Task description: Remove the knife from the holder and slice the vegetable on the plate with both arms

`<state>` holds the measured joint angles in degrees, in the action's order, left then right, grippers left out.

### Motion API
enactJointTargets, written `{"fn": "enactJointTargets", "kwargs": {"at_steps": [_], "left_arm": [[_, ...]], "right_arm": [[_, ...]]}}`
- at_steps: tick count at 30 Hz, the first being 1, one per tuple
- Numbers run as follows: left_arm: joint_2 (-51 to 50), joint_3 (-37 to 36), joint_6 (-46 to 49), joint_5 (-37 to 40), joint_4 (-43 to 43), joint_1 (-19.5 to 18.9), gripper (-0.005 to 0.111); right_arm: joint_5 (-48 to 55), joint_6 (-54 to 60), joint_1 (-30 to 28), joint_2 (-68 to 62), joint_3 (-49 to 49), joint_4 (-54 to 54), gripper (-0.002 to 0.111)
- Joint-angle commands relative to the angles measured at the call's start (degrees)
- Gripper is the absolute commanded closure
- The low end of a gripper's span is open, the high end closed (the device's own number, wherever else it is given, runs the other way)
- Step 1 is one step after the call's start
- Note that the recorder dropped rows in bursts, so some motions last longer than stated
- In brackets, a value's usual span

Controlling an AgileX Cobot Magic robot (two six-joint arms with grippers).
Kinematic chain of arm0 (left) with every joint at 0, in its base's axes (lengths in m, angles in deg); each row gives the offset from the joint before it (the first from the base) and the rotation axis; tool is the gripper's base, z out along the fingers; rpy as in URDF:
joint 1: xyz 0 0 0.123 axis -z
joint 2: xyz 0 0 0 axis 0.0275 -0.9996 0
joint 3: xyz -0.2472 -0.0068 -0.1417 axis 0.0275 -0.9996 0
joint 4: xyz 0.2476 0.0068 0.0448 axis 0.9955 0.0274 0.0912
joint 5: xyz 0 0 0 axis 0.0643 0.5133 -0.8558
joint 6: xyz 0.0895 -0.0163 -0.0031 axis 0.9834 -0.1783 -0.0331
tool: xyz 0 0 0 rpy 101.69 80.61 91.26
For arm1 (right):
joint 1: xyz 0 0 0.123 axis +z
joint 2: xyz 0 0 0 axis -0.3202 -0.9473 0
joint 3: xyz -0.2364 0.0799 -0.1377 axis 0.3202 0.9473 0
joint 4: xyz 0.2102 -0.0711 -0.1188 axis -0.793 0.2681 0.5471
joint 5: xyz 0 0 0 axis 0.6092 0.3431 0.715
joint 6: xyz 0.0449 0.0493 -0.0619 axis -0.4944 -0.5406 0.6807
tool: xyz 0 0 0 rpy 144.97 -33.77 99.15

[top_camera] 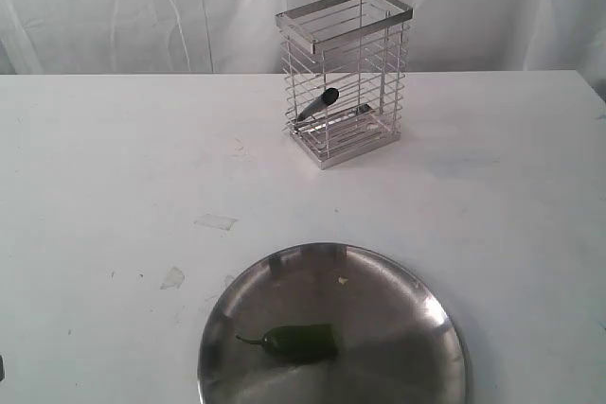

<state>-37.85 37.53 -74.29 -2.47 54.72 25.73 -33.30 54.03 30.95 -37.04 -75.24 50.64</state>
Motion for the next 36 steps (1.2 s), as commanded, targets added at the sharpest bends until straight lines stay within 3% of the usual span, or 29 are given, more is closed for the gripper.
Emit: {"fn": "enactJointTargets", "kwargs": {"at_steps": [1,5,8,13,18,23,26,29,31,36], "left_arm": [[0.3,-0.2,0.2,0.2,-0.5,-0.1,0.107],[0.3,-0.2,0.2,0.2,-0.5,-0.1,0.107],[0.3,-0.2,0.2,0.2,-0.5,-0.1,0.107],[0.3,-0.2,0.2,0.2,-0.5,-0.1,0.107],[0.3,-0.2,0.2,0.2,-0.5,-0.1,0.107],[0.3,-0.2,0.2,0.2,-0.5,-0.1,0.107],[0.3,-0.2,0.2,0.2,-0.5,-0.1,0.107],[0.3,-0.2,0.2,0.2,-0.5,-0.1,0.107],[0.3,-0.2,0.2,0.2,-0.5,-0.1,0.107],[0.3,-0.2,0.2,0.2,-0.5,-0.1,0.107]], "right_arm": [[-1.6,4.2,-0.3,0.4,0.4,3.4,0.108],[-14.1,4.2,-0.3,0.4,0.4,2.0,0.108],[-23.0,-7.9,-0.3,0.4,0.4,-0.3,0.108],[-32.2,-17.3,-0.3,0.4,0.4,-0.4,0.108],[-36.2,-47.6,-0.3,0.4,0.4,0.8,0.108],[-27.1,-92.3,4.1,-2.6,-12.0,53.1,0.108],[-28.1,-110.8,6.9,-10.8,-19.1,77.2,0.108],[-32.0,-122.4,8.1,-22.1,-25.9,96.3,0.108],[-33.1,-124.5,8.3,-29.3,-30.1,103.4,0.108],[-28.7,-120.8,8.3,-38.8,-34.8,105.7,0.108]]}}
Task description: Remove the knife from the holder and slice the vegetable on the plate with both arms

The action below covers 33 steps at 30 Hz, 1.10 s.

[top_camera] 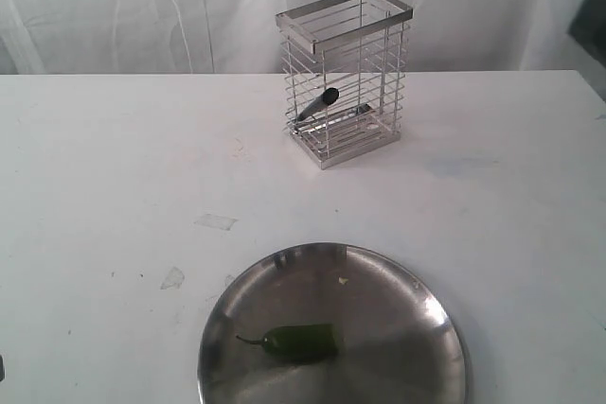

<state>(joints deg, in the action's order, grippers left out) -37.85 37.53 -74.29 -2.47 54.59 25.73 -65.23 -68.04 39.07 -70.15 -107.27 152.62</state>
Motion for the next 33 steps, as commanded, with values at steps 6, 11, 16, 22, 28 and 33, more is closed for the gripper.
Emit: {"fn": "enactJointTargets", "kwargs": {"at_steps": [6,11,16,22,28,33], "left_arm": [[0.3,-0.2,0.2,0.2,-0.4,-0.1,0.107],[0.3,-0.2,0.2,0.2,-0.4,-0.1,0.107],[0.3,-0.2,0.2,0.2,-0.4,-0.1,0.107],[0.3,-0.2,0.2,0.2,-0.4,-0.1,0.107],[0.3,-0.2,0.2,0.2,-0.4,-0.1,0.107],[0.3,-0.2,0.2,0.2,-0.4,-0.1,0.107]], "right_arm": [[27.9,17.6,0.2,-10.1,-4.8,3.7,0.108],[38.3,27.1,0.2,-10.8,-4.2,-13.6,0.108],[41.9,70.2,0.2,-11.5,-4.1,-65.1,0.108],[43.4,114.2,0.2,-16.3,-4.5,-122.5,0.103],[31.3,120.1,0.2,-27.3,-8.6,-142.7,0.072],[32.8,120.1,0.2,-42.4,-21.2,-144.7,0.062]]}}
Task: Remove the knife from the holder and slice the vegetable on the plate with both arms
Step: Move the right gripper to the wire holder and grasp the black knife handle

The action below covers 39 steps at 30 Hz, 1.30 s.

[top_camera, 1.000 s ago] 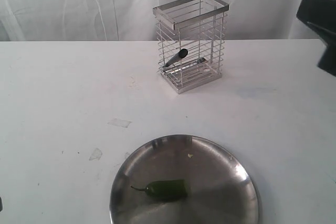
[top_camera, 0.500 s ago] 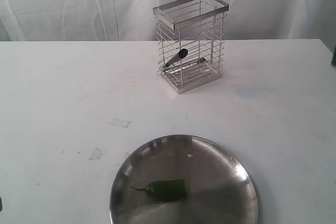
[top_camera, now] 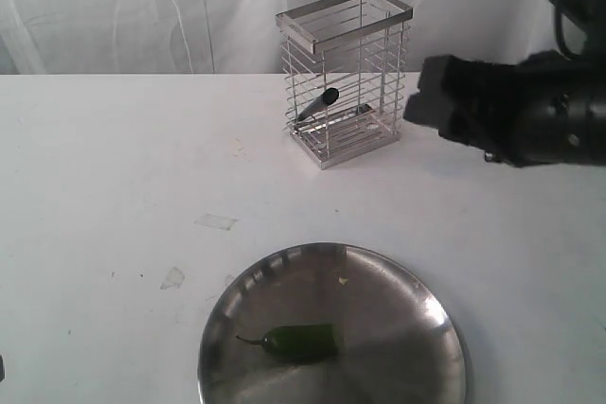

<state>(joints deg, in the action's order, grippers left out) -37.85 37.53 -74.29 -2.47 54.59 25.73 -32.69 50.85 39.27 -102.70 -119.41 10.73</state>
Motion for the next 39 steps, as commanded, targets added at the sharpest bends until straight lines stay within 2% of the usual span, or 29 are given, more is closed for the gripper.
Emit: {"fn": "enactJointTargets", "kwargs": {"at_steps": [1,6,15,34,39], "left_arm": [[0.3,-0.2,0.2,0.2,-0.4,-0.1,0.107],[0.3,-0.2,0.2,0.2,-0.4,-0.1,0.107],[0.3,-0.2,0.2,0.2,-0.4,-0.1,0.107],[0.3,-0.2,0.2,0.2,-0.4,-0.1,0.107],[0.3,-0.2,0.2,0.2,-0.4,-0.1,0.107]], "right_arm": [[1.2,1.1,0.0,-12.9,-11.5,-3.5,0.062],[6.0,0.7,0.0,-28.2,-24.8,-4.2,0.062],[5.8,1.1,0.0,-39.4,-32.8,-4.0,0.062],[3.8,1.4,0.0,-44.8,-36.3,-3.2,0.062],[3.4,2.7,0.0,-45.0,-36.3,-3.2,0.068]]}}
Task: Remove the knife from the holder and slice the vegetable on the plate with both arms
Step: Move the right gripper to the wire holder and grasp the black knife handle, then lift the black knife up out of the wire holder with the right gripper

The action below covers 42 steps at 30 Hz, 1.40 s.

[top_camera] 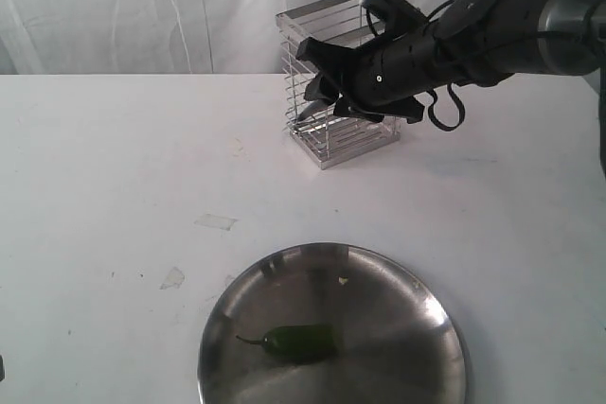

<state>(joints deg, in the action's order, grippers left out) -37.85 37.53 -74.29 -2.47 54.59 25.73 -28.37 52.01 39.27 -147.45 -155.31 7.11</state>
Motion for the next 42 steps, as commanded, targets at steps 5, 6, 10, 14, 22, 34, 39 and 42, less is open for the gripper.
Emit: {"fn": "enactJointTargets", "kwargs": {"at_steps": [5,6,10,14,22,34,39,42], "left_arm": [[0.3,-0.2,0.2,0.2,-0.4,-0.1,0.107],[0.3,-0.2,0.2,0.2,-0.4,-0.1,0.107],[0.3,-0.2,0.2,0.2,-0.4,-0.1,0.107],[0.3,-0.2,0.2,0.2,-0.4,-0.1,0.107],[0.3,-0.2,0.2,0.2,-0.4,-0.1,0.107],[0.3,-0.2,0.2,0.2,-0.4,-0.1,0.107],[0.3,-0.2,0.2,0.2,-0.4,-0.1,0.107],[0.3,-0.2,0.2,0.2,-0.4,-0.1,0.107]], "right_arm": [[-0.1,1.5,0.0,-1.0,-0.8,0.4,0.073],[0.0,1.5,0.0,-1.0,-0.8,0.4,0.073],[1.5,1.7,0.0,-1.0,-1.6,0.8,0.078],[2.7,3.2,0.0,-1.0,-2.6,3.2,0.089],[4.9,3.2,0.0,0.1,-5.4,12.5,0.1],[12.5,3.1,0.0,7.1,-8.1,23.1,0.1],[14.6,2.6,0.0,13.1,-8.1,27.7,0.1],[17.1,2.6,0.0,16.3,-8.1,29.5,0.1]]}}
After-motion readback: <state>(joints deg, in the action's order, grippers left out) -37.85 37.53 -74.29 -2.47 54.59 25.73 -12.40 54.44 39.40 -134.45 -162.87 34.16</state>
